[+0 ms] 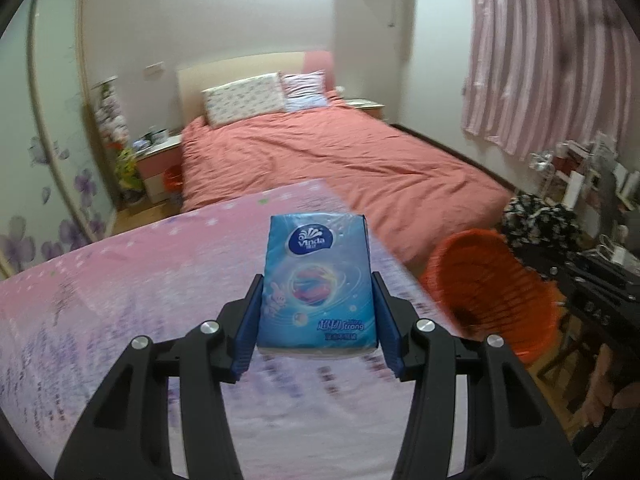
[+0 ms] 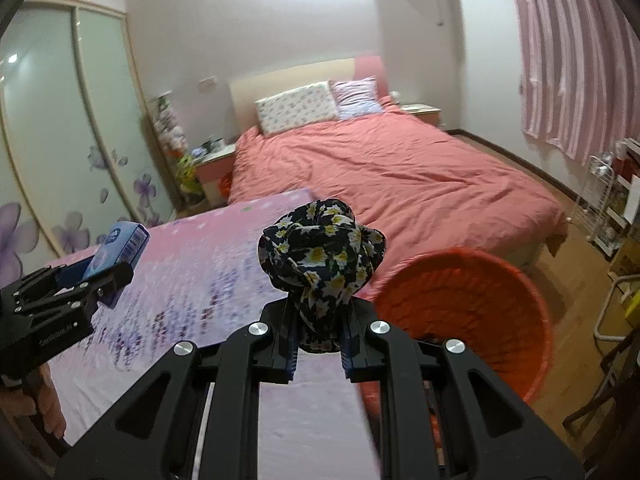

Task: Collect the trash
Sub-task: 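Carry the tissue pack and scrunchie in both tools over the orange basket, then open both tools to drop the tissue pack and scrunchie into the basket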

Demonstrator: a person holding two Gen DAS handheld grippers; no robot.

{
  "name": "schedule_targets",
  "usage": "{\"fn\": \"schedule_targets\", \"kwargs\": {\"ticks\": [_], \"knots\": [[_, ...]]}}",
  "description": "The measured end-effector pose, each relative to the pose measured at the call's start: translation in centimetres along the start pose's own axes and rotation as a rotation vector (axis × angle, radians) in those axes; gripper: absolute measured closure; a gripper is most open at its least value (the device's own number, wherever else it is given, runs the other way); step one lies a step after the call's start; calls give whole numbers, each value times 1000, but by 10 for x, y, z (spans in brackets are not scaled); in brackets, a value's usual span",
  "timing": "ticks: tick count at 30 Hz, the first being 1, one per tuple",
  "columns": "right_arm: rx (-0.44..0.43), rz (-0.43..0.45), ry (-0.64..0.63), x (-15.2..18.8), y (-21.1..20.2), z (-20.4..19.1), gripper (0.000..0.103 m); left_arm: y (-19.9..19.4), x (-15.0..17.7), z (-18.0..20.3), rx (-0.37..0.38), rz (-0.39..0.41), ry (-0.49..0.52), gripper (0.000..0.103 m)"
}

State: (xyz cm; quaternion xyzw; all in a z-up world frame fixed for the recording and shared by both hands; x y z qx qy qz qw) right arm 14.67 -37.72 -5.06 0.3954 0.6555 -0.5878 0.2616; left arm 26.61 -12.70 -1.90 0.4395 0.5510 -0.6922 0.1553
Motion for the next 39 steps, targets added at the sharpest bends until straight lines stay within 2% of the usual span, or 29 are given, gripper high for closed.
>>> {"fn": "schedule_targets", "kwargs": {"ticks": [5,11,16,18,20,22,26,30,32,33,34,36,39], "knots": [[62,8,46,-1,1,39,86,15,-9,68,103,-6,48,52],[95,-8,124,4,9,82,86,39,-10,141,205,-26,93,52],[113,-32,163,7,24,107,86,68,-8,181,253,-61,121,52],[105,-47,178,8,31,113,82,79,-2,191,258,-81,131,50],[95,-69,204,11,41,121,72,91,4,195,251,-98,141,45],[86,-87,233,14,50,128,52,101,9,198,234,-112,144,36],[103,-84,248,22,46,138,46,110,17,182,204,-128,130,33],[140,-39,221,22,28,138,22,97,20,154,161,-106,113,25],[179,-3,186,19,15,133,11,81,21,142,136,-72,118,17],[201,14,166,18,8,131,5,69,22,133,108,-41,123,9],[238,39,134,17,-3,125,2,58,22,126,81,-14,128,4],[305,61,89,15,-15,124,2,32,25,109,20,51,135,4],[421,89,12,17,-38,111,2,-1,34,85,-41,99,109,4]]}}
Point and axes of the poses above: each gripper's, at about its wrist camera, not at the fingertips, and y roughly the way its jaws point, z to its right, x to its underside, the point moved 10 cm from there along y, roughly the way its jaws point, and after that the axes turned 2 degrees about x, right-handed, at the moved point
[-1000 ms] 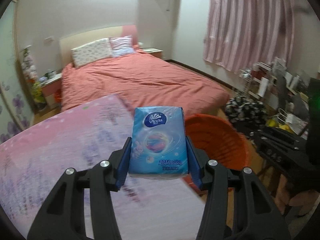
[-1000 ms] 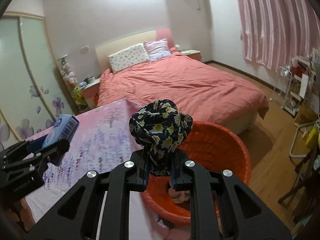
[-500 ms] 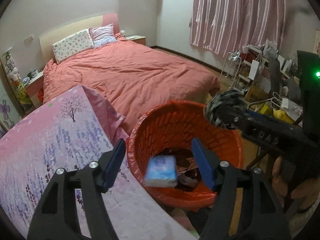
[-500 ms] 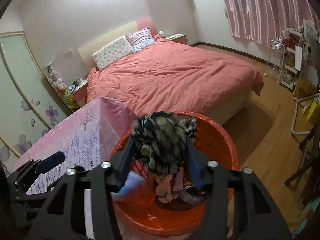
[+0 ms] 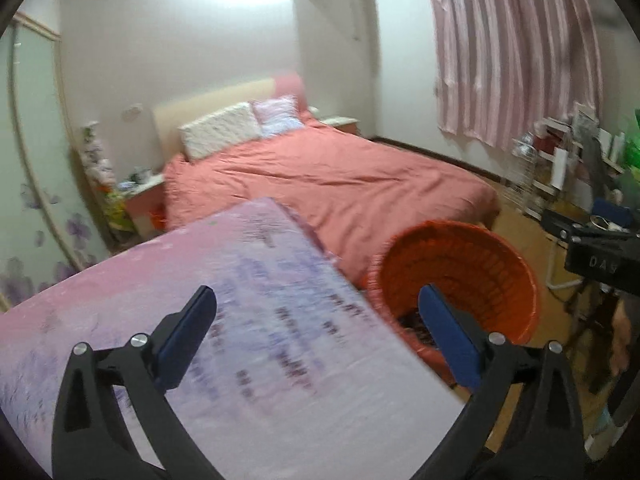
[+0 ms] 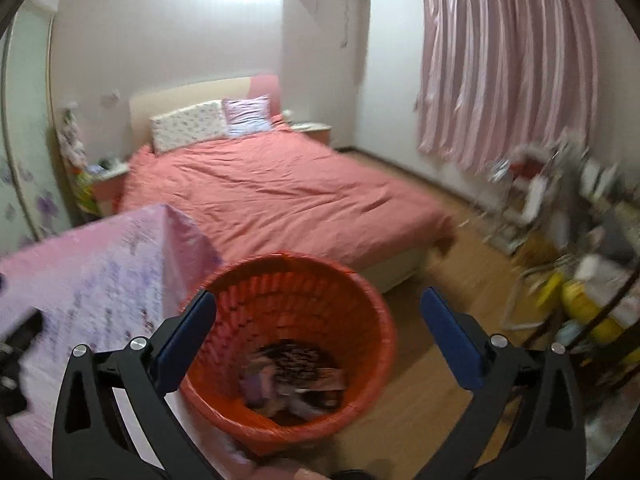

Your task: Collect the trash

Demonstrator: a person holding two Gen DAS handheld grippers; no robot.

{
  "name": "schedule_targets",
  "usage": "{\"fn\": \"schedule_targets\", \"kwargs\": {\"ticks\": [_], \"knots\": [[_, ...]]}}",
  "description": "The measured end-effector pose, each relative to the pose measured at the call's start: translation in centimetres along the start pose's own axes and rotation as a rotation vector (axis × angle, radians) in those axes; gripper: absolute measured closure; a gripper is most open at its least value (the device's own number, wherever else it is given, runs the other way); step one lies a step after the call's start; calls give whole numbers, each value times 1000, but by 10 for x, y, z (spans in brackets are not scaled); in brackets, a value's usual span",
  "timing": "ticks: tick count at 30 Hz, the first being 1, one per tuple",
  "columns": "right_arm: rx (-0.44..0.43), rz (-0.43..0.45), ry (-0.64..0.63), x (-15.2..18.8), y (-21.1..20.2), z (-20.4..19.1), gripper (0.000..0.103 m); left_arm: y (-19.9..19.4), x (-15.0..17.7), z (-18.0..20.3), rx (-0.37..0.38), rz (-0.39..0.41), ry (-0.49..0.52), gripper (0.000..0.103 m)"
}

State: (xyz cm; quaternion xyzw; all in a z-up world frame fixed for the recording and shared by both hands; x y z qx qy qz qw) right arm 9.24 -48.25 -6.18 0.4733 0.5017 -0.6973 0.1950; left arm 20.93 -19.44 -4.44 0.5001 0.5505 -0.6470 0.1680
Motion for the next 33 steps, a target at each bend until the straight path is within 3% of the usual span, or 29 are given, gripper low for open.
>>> {"fn": "schedule_targets", "kwargs": {"ticks": [4,12,16,19,22,28,33], "knots": [[36,72,-8,6,-37,-3,2,-37,18,-31,-77,28,-50,4],[-37,109,52,43,-80,-19,2,-86,82,-77,-136,24,-215,4],[4,146,64,55,-93,-28,2,-108,109,-96,-241,28,-246,4],[-39,109,61,65,-97,-42,2,-125,125,-109,-321,42,-262,4],[-70,52,90,72,-97,-48,2,-135,136,-117,-354,35,-287,4],[-12,29,127,80,-104,-43,2,-147,147,-112,-310,27,-313,4],[-22,-81,111,93,-104,-51,2,-149,145,-107,-302,7,-322,4]]}}
Point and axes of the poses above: each gripper's, at about its wrist camera, not at the fingertips, and y roughly the way its jaws point, z to its right, x to its underside, the point moved 10 cm from there along y, roughly the way its jaws point, and after that the axes turned 2 degrees about x, right-handed, at the moved point
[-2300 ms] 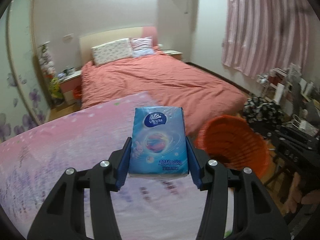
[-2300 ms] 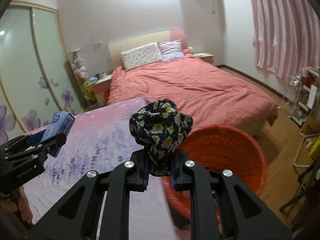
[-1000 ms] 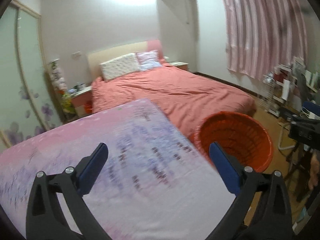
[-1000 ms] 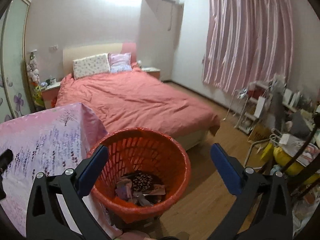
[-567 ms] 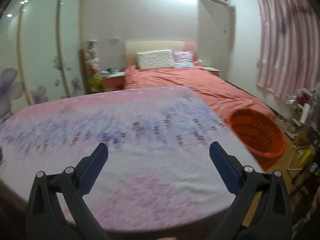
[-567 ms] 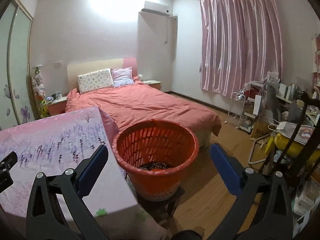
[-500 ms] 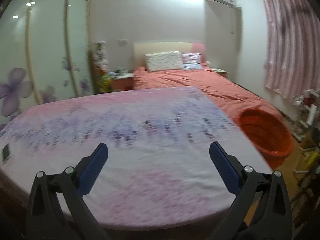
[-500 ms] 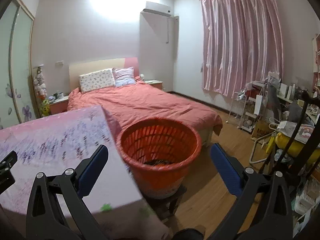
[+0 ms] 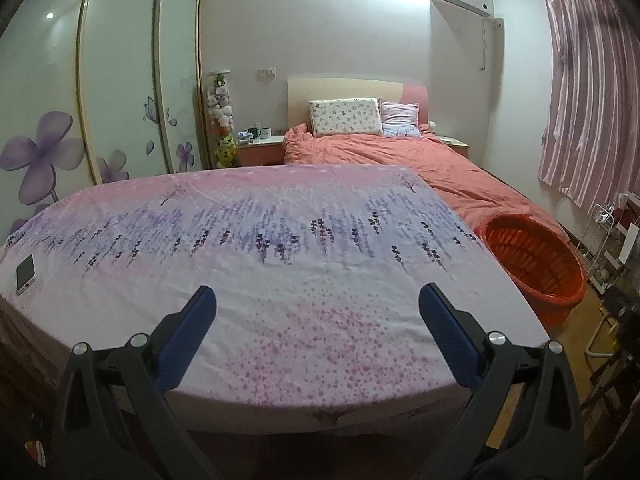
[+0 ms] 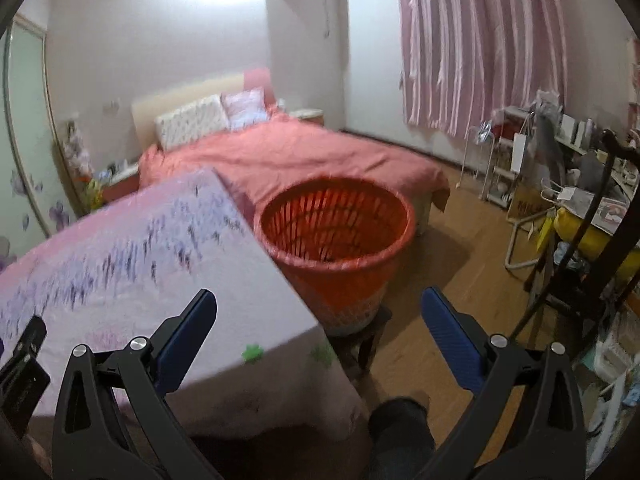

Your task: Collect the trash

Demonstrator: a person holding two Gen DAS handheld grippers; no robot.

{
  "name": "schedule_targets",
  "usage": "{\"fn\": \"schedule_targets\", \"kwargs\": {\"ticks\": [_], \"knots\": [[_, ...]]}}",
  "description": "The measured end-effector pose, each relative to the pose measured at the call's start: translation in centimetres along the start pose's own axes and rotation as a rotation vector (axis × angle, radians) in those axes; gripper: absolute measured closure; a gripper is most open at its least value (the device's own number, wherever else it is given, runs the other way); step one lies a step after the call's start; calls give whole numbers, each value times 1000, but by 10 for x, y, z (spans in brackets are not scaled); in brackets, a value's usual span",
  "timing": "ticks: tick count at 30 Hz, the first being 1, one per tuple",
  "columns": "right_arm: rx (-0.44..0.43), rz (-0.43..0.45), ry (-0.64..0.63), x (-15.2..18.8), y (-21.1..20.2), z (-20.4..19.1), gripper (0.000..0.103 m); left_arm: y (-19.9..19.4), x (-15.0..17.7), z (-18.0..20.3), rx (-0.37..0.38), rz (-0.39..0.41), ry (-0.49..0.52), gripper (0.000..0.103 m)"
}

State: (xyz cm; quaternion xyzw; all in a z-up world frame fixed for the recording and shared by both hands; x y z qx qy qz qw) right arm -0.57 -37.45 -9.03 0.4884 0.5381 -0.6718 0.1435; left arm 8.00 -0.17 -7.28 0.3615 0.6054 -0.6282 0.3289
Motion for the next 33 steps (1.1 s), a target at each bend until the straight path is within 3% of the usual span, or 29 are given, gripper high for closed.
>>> {"fn": "schedule_targets", "kwargs": {"ticks": [4,21,33], "knots": [[30,8,-56,1,-6,-7,2,-4,-1,2,19,-10,-7,4],[-4,0,-48,6,-12,-16,2,-14,-10,12,75,8,-6,4],[-16,4,-44,3,-12,-19,2,-20,-19,11,47,36,8,4]]}}
Point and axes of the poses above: each gripper's, at about its wrist camera, not at the fingertips, and y roughly the way its jaws point, z to its right, x to its underside, the point moved 10 cm from there along y, roughly the way its jaws point, and after that the axes turned 2 degrees about x, right-handed, at the moved point
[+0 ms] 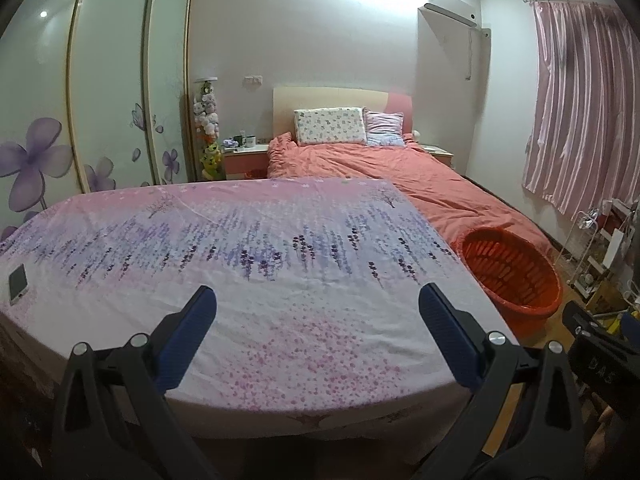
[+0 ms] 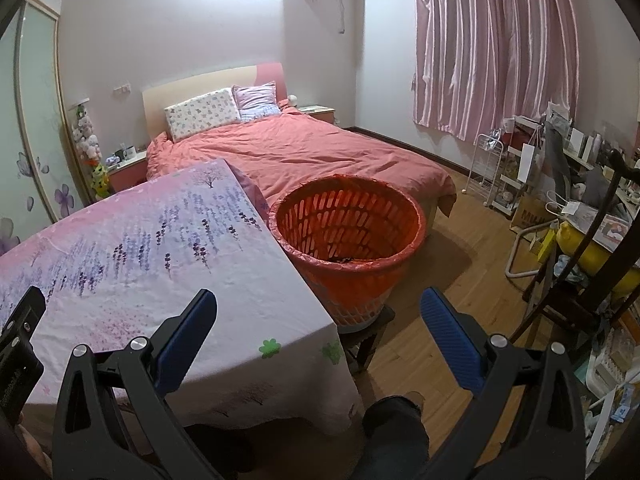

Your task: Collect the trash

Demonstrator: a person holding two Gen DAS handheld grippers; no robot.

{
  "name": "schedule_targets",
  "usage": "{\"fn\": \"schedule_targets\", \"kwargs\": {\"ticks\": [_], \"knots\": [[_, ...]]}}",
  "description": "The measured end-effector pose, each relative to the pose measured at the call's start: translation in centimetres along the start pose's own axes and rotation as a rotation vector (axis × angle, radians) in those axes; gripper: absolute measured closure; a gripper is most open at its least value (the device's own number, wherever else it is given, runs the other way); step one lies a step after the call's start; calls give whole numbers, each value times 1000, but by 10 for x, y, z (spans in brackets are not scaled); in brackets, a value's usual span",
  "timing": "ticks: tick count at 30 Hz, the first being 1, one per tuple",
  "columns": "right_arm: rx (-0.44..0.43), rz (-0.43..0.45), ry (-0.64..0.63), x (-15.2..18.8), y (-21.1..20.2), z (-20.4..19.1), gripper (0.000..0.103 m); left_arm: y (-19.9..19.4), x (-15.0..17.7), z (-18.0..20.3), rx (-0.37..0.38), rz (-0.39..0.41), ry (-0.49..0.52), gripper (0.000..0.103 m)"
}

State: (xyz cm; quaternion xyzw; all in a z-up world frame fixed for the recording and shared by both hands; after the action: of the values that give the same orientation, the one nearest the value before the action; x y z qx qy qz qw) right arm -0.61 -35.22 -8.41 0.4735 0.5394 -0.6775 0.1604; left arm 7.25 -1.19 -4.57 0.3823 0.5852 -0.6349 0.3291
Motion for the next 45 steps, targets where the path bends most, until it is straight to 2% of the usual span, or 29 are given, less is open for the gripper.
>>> {"fn": "schedule_targets", "kwargs": {"ticks": [3,11,45], "knots": [[1,-2,1,0,1,0,2,0,-1,-2,-37,2,13,4],[0,-5,1,-1,2,0,2,3,-5,-4,-60,5,19,4],[-5,-20,-7,-7,12,-3,2,11,-8,-5,-67,-2,19,4]]}}
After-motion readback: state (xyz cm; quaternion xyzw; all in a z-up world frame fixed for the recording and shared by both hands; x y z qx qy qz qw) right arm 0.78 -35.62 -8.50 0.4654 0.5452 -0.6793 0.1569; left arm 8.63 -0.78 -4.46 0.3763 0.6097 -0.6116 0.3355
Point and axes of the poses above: each gripper's, at about its wrist camera, not at the fingertips, and y roughly the way its jaws point, z to its right, x to its underside, the point moved 10 cm from there along y, roughly the way its jaws point, and after that the axes turned 2 degrees about x, right-handed, at the moved point
